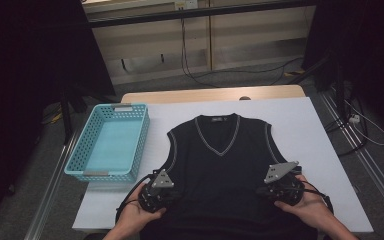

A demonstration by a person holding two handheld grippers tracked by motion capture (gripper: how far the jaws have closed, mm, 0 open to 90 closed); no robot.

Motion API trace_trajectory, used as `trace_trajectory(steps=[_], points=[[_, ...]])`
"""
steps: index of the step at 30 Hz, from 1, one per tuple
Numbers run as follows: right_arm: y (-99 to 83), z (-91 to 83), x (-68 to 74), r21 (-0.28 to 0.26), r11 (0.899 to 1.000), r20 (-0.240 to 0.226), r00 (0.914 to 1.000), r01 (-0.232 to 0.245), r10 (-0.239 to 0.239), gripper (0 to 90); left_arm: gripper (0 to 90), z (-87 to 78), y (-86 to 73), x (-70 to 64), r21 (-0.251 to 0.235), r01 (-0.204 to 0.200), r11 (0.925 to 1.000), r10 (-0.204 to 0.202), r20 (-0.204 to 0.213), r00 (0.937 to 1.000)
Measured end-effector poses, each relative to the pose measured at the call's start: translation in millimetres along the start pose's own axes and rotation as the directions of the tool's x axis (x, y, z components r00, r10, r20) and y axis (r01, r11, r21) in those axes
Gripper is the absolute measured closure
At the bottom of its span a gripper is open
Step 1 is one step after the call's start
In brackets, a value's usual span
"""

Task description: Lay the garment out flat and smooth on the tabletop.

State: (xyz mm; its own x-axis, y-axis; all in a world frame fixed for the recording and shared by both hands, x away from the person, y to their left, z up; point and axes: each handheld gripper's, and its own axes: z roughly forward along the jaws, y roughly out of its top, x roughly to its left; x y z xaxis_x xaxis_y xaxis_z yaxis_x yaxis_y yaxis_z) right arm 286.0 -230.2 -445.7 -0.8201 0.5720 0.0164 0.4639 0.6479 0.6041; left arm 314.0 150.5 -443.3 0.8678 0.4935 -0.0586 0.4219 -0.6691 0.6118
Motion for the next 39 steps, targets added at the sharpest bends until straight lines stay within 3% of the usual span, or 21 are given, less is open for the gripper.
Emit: trace_trajectory(steps=[6, 17, 19, 25, 31, 33, 36, 39], points=[[-2.8, -3.0, 2.1, 0.000, 1.000, -0.001, 0.9999, 0.013, -0.013, 89.2, 87.3, -5.5, -4.1, -3.6, 0.005, 0.005, 1.0000, -0.005, -0.001, 1.0000], [-16.8, -16.4, 19.9, 0.019, 1.000, -0.003, 0.9998, 0.018, -0.018, 89.3, 87.3, -20.4, -18.4, -14.3, 0.005, -0.005, 1.0000, 0.005, 0.008, 1.0000], [-18.1, -18.0, 22.8, 0.022, 0.999, -0.010, 0.9995, 0.029, -0.029, 89.3, 87.2, -21.0, -18.8, -16.4, 0.012, -0.013, 0.9998, 0.013, -0.001, 0.9999], [-20.2, -21.5, 36.2, 0.032, 0.998, -0.021, 0.9984, 0.053, -0.053, 89.3, 87.3, -27.5, -24.2, -21.0, 0.019, 0.001, 0.9998, -0.001, 0.031, 0.9995], [-19.0, -25.0, 45.3, 0.032, 0.996, -0.059, 0.9953, 0.079, -0.077, 89.2, 87.3, -35.8, -28.5, -36.4, 0.013, -0.025, 0.9996, 0.024, 0.054, 0.9983], [-18.4, -25.6, 46.6, 0.033, 0.996, -0.069, 0.9942, 0.085, -0.083, 89.2, 87.1, -37.7, -29.6, -35.8, 0.001, -0.011, 0.9999, 0.011, 0.049, 0.9987], [-19.1, -27.4, 42.5, -0.009, 0.999, -0.063, 0.9970, 0.044, -0.044, 87.2, 83.1, -39.2, -27.9, -29.8, -0.033, 0.022, 0.9992, -0.021, 0.042, 0.9989], [-20.5, -28.9, 37.4, -0.040, 0.999, -0.039, 0.9991, 0.017, -0.018, 71.3, 68.8, -39.5, -25.6, -24.0, -0.047, 0.039, 0.9981, -0.037, 0.027, 0.9989]])
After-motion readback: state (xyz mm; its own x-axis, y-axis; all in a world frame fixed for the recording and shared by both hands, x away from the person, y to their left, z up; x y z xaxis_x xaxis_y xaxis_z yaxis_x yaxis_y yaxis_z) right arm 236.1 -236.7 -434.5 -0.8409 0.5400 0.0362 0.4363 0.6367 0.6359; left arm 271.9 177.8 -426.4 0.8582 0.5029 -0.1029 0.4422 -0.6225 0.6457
